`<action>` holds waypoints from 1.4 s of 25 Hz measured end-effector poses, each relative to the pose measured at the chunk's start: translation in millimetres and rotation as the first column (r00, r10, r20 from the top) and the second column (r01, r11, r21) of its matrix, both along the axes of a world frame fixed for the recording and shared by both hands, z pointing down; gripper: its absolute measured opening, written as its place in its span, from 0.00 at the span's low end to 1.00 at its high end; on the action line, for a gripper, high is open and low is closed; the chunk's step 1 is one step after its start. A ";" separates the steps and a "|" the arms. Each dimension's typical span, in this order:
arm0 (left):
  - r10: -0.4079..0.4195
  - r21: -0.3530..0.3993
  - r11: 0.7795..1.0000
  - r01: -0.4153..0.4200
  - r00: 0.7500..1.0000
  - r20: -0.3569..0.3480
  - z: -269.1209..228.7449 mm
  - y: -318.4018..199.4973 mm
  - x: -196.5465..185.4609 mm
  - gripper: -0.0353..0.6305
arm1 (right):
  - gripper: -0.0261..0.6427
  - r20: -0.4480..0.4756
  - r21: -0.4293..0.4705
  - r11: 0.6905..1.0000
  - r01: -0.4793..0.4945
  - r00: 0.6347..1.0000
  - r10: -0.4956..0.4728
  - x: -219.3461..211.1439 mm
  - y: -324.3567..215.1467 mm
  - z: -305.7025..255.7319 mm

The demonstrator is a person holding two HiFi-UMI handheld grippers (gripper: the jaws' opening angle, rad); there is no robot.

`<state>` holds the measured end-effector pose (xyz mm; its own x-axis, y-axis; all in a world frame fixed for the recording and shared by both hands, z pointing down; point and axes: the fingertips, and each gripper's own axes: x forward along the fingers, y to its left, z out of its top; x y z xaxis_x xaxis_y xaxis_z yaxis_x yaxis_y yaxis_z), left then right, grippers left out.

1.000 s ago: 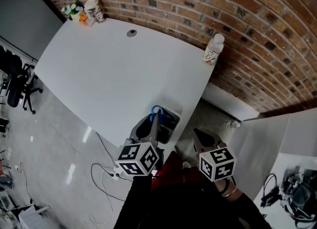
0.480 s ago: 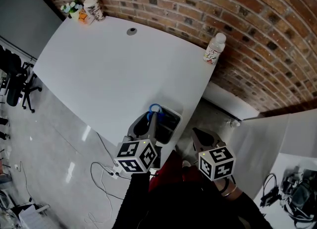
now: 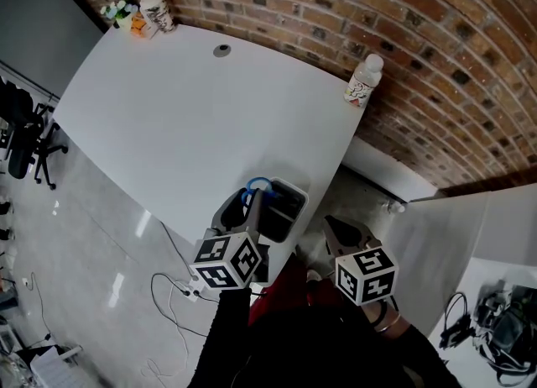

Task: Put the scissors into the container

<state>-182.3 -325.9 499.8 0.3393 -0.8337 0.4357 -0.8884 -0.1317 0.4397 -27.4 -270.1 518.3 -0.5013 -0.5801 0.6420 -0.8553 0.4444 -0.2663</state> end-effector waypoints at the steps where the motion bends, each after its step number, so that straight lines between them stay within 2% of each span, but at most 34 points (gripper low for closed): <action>1: -0.003 -0.002 1.000 0.003 1.000 -0.002 0.6 0.6 -0.8 0.25 | 0.05 0.000 -0.001 1.000 0.000 1.000 0.000 -0.1 0.3 0.0; 16: -0.047 -0.015 0.999 0.047 0.999 -0.005 5.3 32.5 -16.7 0.27 | 0.05 0.006 0.000 0.999 0.050 0.999 -0.050 -13.5 18.1 0.5; 23: -0.060 -0.020 0.998 0.060 0.998 0.027 6.0 51.7 -19.4 0.26 | 0.05 0.010 0.013 0.998 0.055 0.998 -0.055 -13.2 28.1 -3.1; 35: -0.062 0.004 0.998 0.062 0.990 0.125 -4.9 85.0 -19.2 0.07 | 0.05 0.035 0.109 0.993 0.041 0.998 -0.045 -6.7 35.8 -26.8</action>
